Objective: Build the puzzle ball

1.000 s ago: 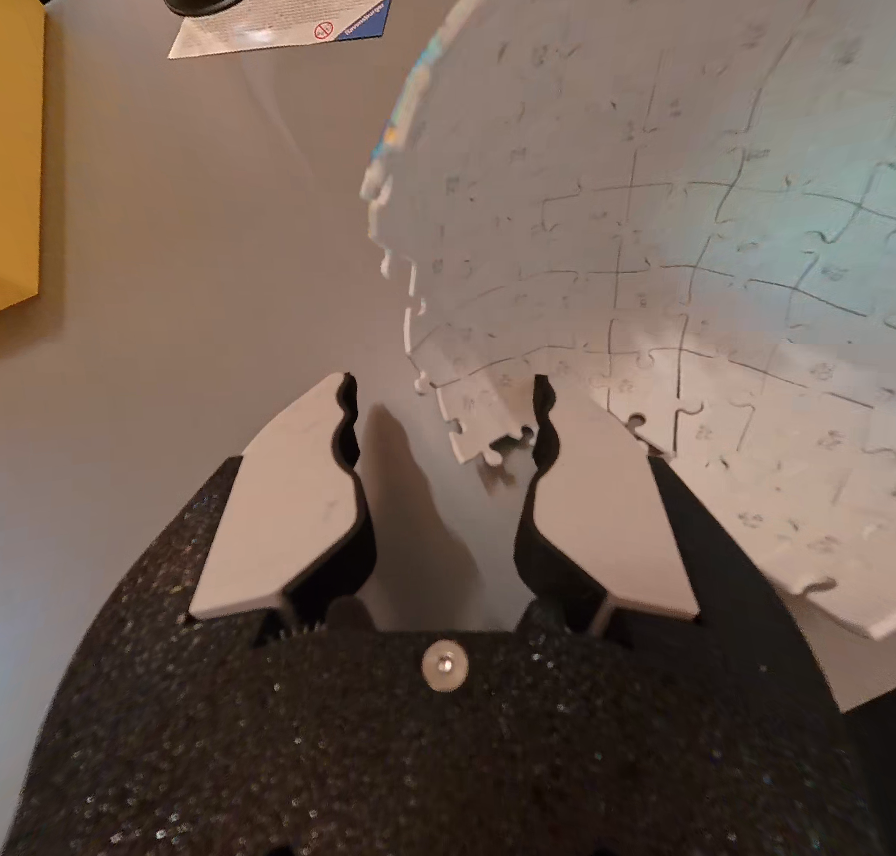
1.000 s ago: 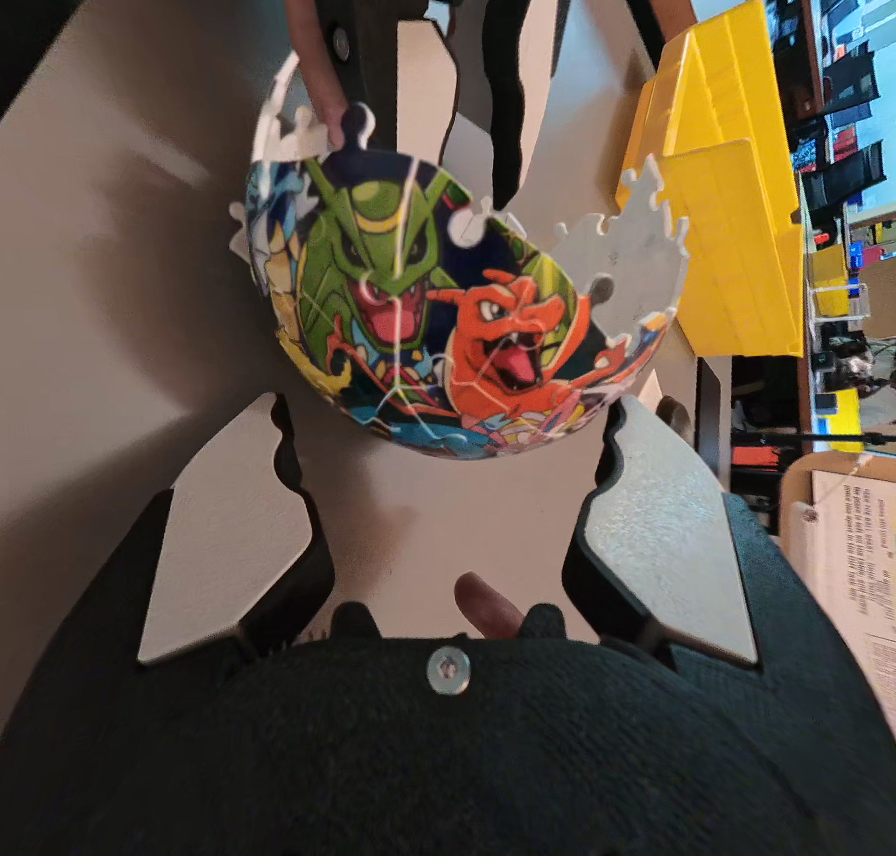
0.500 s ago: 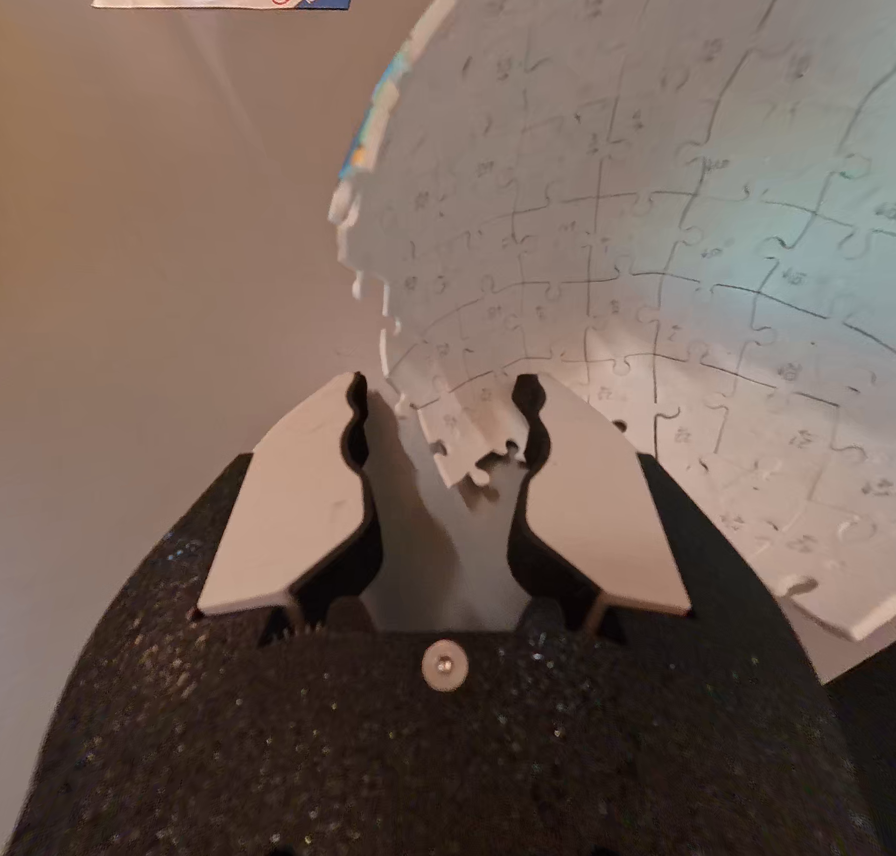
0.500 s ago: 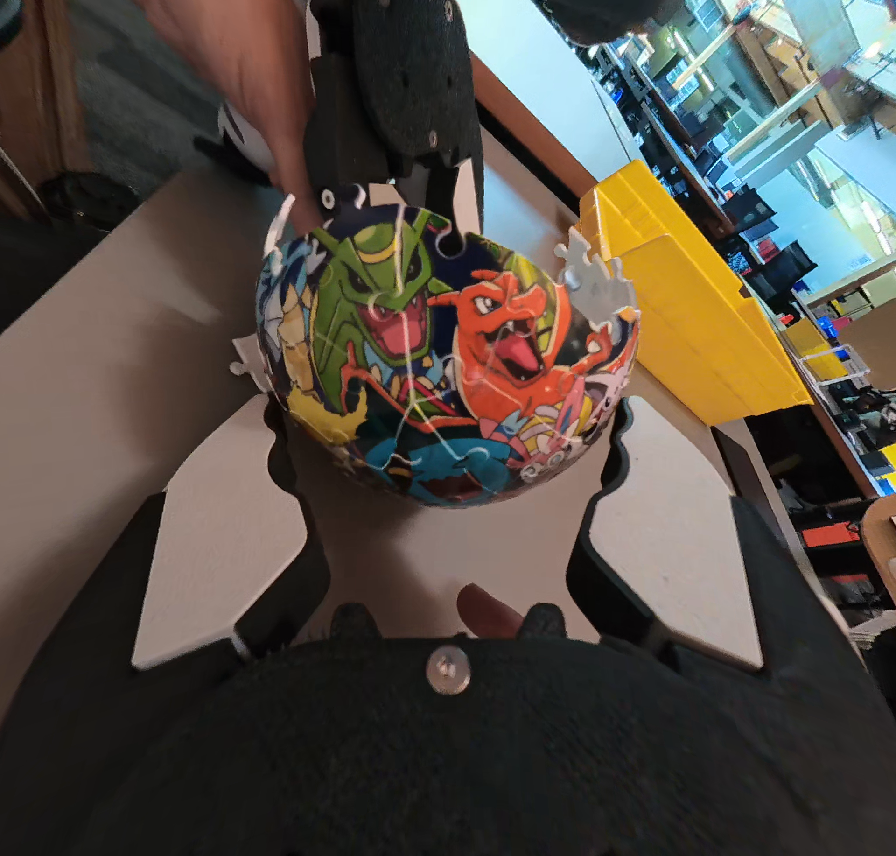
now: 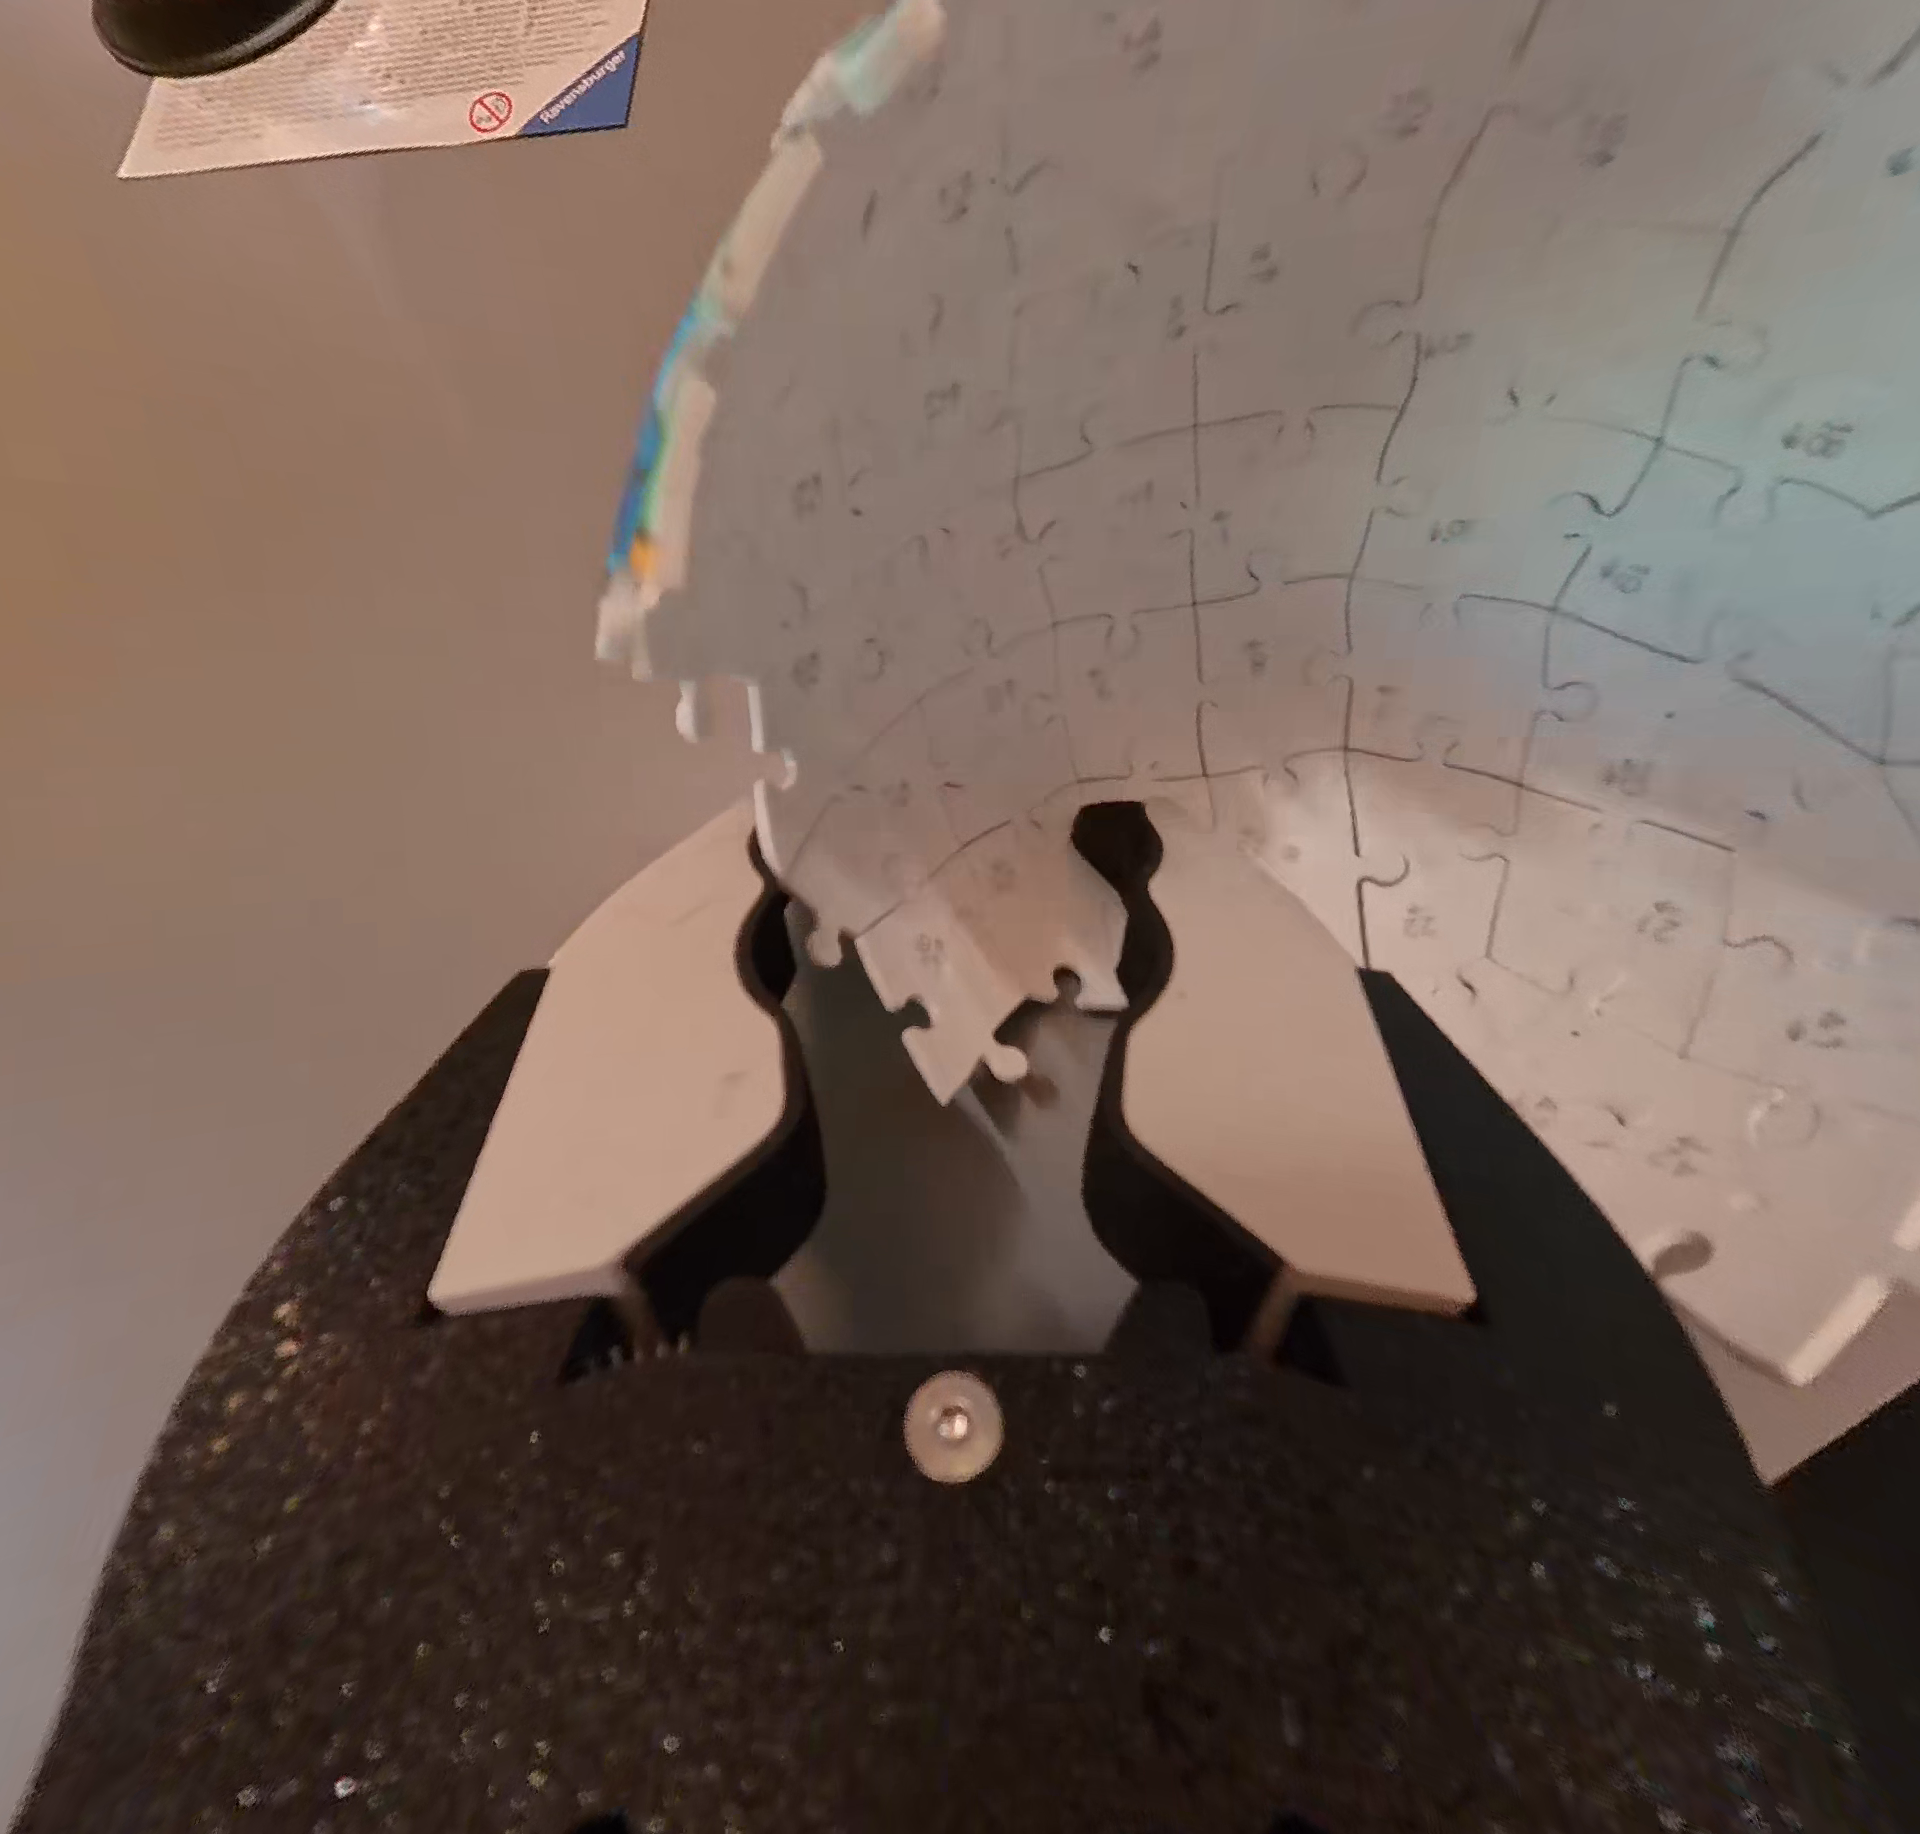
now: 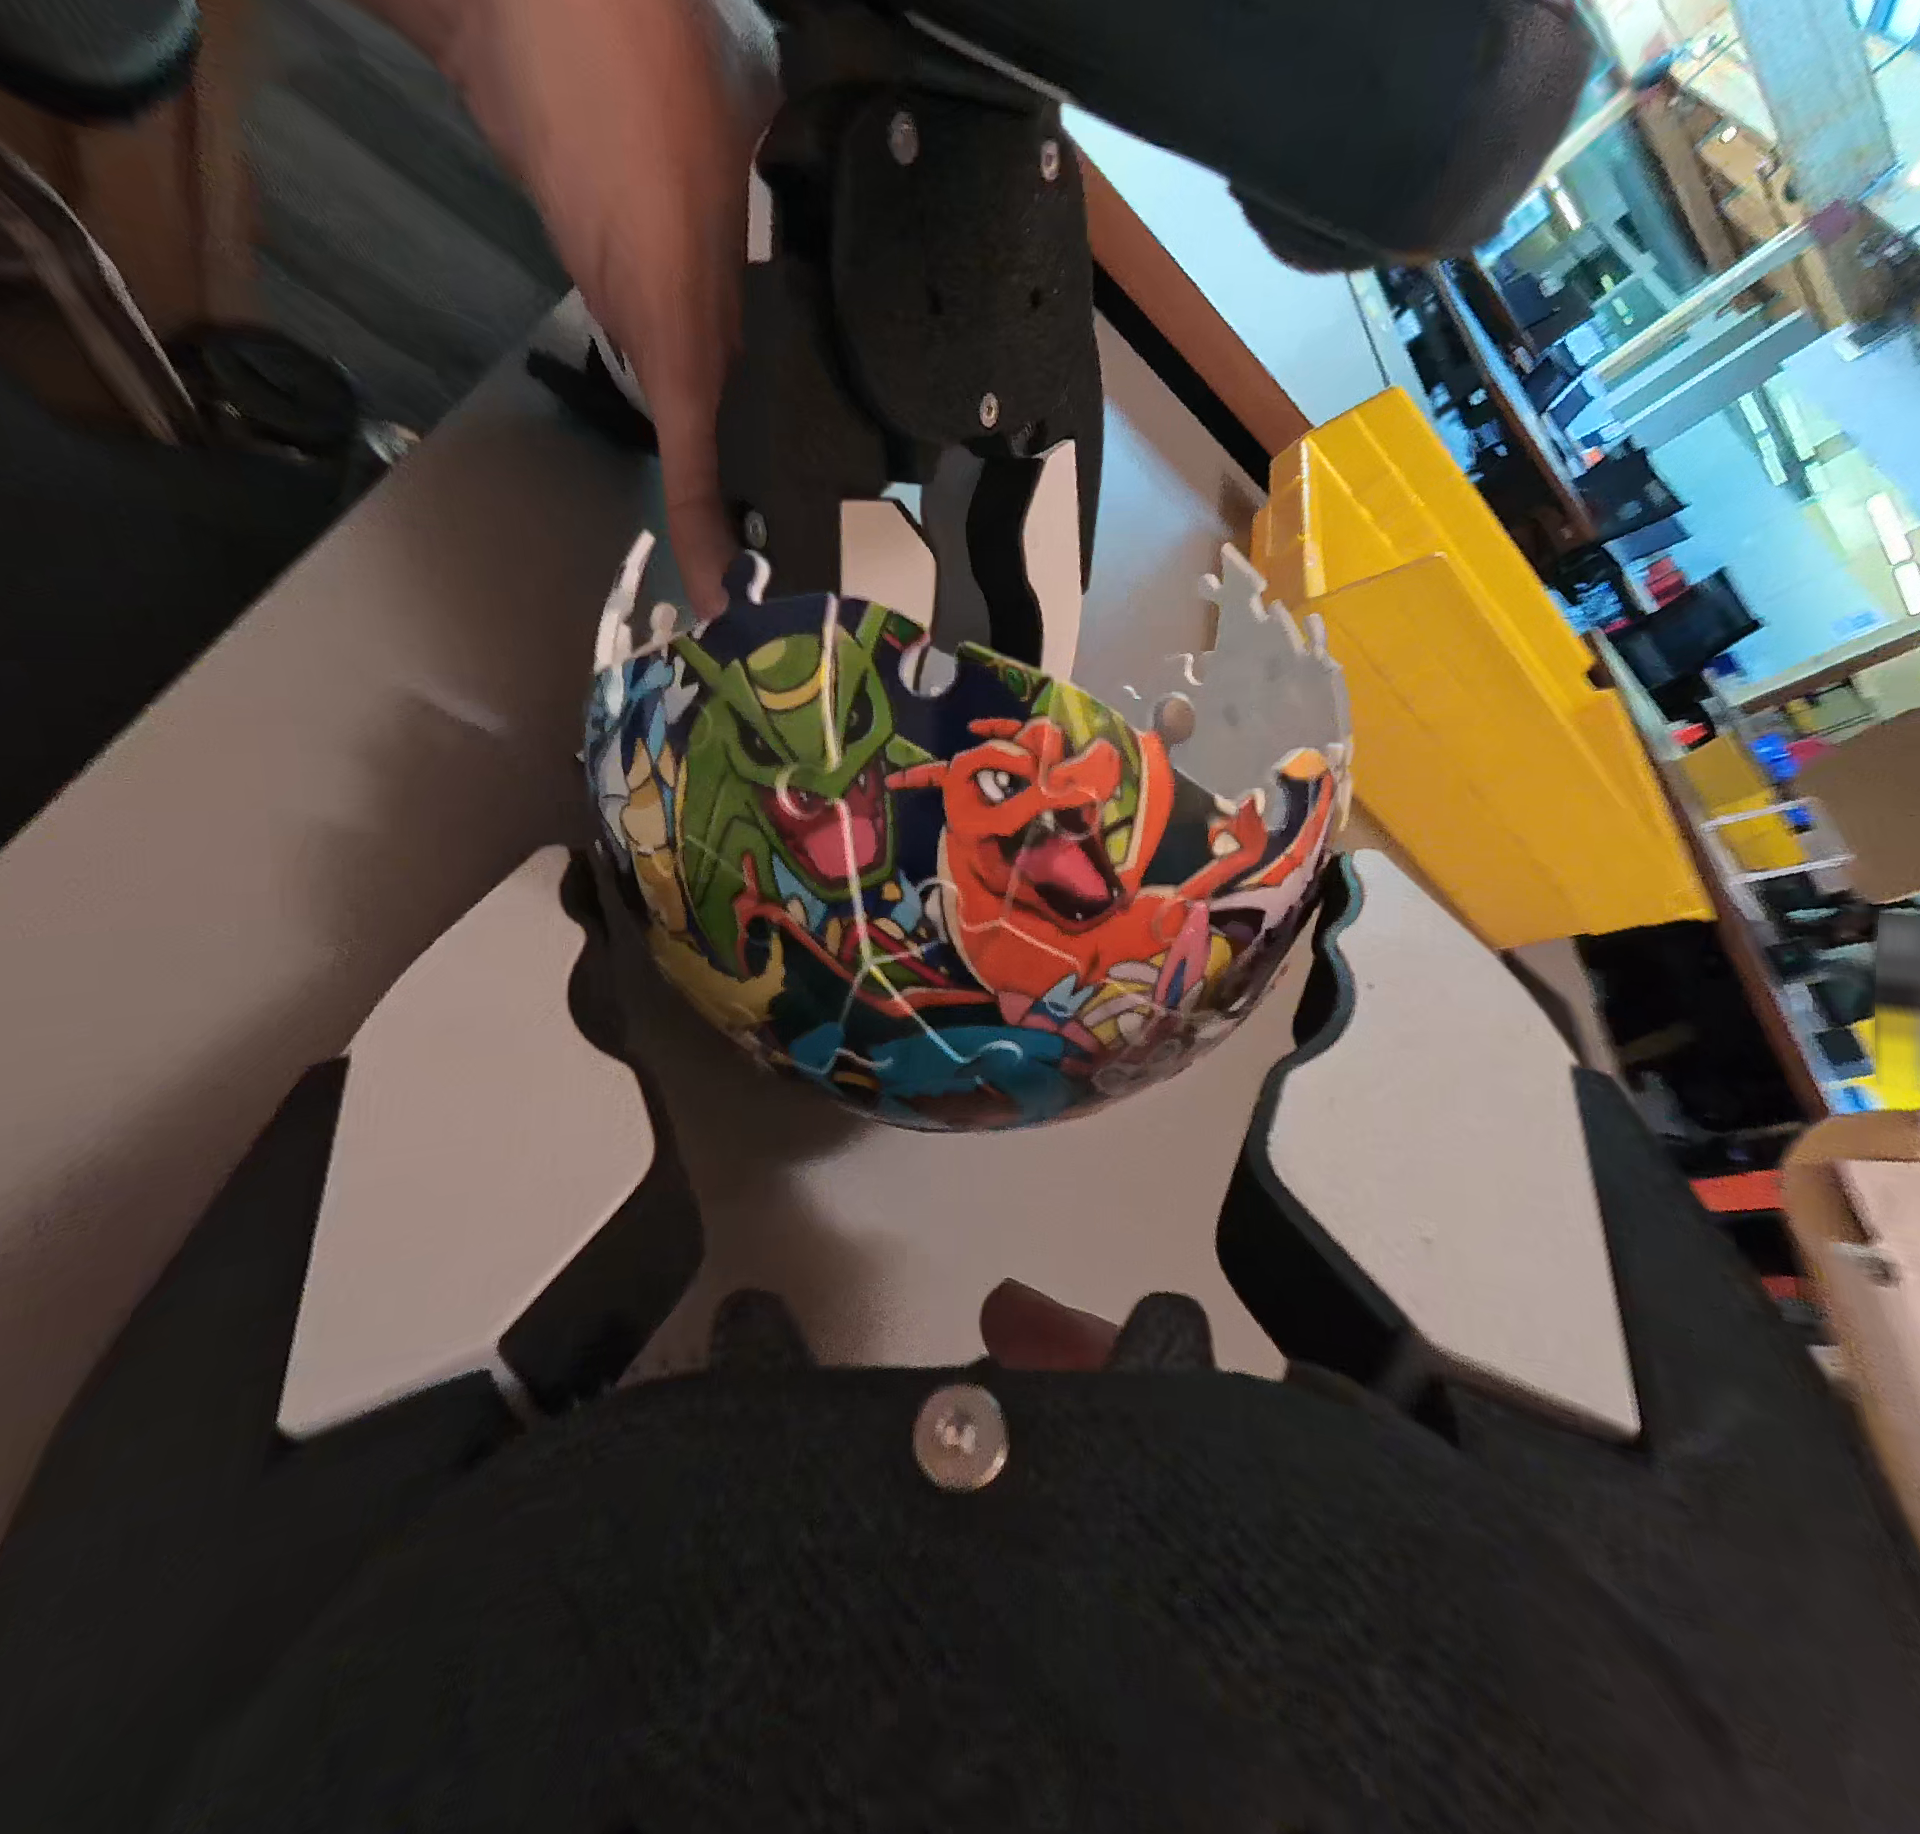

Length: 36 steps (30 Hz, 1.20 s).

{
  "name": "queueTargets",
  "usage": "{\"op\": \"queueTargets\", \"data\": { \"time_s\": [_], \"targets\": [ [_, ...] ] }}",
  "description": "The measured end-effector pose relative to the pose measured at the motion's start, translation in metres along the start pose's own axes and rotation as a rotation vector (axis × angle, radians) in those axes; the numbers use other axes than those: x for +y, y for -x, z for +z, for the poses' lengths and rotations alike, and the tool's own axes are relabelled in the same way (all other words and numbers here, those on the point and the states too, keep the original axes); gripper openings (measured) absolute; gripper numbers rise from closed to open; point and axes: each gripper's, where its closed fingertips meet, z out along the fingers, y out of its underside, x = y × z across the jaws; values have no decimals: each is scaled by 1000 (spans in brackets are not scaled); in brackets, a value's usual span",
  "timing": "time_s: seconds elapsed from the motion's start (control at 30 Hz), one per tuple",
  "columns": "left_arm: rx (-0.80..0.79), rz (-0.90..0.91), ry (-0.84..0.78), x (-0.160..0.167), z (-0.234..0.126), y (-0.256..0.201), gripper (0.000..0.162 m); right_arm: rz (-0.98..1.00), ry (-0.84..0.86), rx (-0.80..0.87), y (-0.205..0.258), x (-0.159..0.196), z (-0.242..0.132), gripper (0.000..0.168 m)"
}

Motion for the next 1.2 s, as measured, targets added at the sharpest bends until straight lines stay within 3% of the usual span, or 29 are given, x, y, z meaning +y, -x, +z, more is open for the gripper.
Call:
{"op": "queueTargets", "data": {
  "time_s": [0.3,0.5,0.63,0.97,1.1,1.2],
  "targets": [
    [72,-105,24,6,-4,1,78,-245,107,4,5,0,-1,123],
    [18,-106,-22,6,-20,14,77,-367,189,4,4,3,-3,123],
    [-15,-82,30,14,-16,18,78,-434,221,2,6,0,-2,122],
    [33,-152,62,10,-1,5,91,-465,269,27,5,5,2,128],
    [19,-134,80,13,-4,5,93,-366,172,18,6,-4,3,122],
    [19,-120,93,16,-6,4,96,-388,203,19,4,3,0,121]
  ]
}}
